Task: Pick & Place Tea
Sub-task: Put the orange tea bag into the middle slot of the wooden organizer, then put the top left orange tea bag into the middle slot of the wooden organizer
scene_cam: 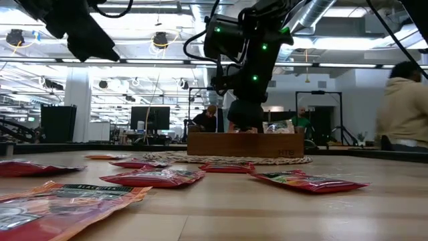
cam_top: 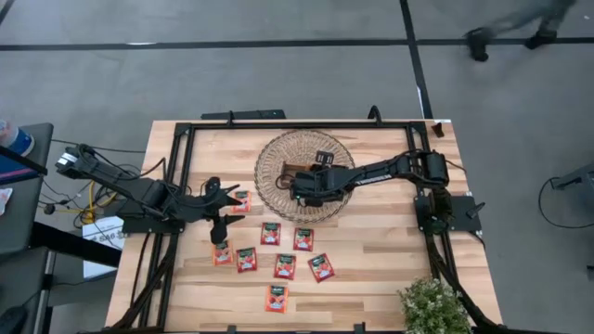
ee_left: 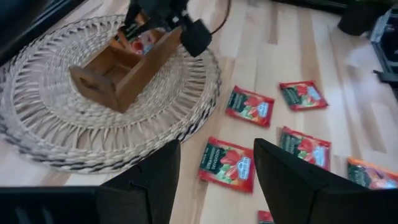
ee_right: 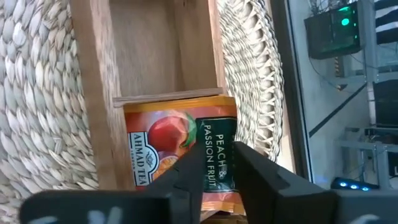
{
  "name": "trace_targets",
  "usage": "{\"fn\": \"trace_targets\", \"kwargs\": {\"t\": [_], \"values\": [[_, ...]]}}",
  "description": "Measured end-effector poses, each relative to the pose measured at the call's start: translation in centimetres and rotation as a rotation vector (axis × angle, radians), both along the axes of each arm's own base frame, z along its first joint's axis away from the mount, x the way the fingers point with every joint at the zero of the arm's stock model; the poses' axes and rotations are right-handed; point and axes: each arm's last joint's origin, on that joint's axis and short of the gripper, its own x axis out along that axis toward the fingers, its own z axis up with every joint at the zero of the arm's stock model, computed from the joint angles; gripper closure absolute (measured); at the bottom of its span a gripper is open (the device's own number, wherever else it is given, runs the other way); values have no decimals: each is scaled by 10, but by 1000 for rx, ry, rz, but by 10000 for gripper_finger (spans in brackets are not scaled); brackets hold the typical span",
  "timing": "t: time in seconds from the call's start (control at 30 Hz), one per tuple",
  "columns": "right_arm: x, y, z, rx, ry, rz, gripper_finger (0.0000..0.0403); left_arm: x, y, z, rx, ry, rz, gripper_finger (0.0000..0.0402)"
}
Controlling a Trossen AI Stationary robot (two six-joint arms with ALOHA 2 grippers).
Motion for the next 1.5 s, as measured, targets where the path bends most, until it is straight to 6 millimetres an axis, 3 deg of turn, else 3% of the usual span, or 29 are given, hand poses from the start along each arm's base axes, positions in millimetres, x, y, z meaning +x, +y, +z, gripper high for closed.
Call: {"fn": "trace_targets", "kwargs": {"t": [0.27, 0.57, 0.77, 0.83, 1.07, 1.27, 1.4, 1.5], "values": [[-1, 0, 0, 3, 11, 3, 270, -17, 7, 13, 23, -142, -32, 205], [5, 3, 23, -20, 29, 6, 256, -59, 22, -34, -143, -379, -51, 205], [6, 9, 37, -17, 54, 19, 265, -72, 26, -70, -266, -392, -48, 205], [6, 14, 42, -13, 58, 22, 269, -74, 27, -72, -302, -414, -45, 205], [1, 47, 76, -5, 91, 36, 286, -74, 27, -72, -324, -397, -57, 205], [-21, 87, 116, 69, 102, 144, 292, -74, 26, -73, -431, -385, -31, 205], [-41, 94, 140, 278, 31, 111, 292, -73, 25, -71, -458, -417, -36, 205], [-61, 89, 163, 326, -33, 33, 292, -73, 25, -57, -426, -492, -63, 205]]}}
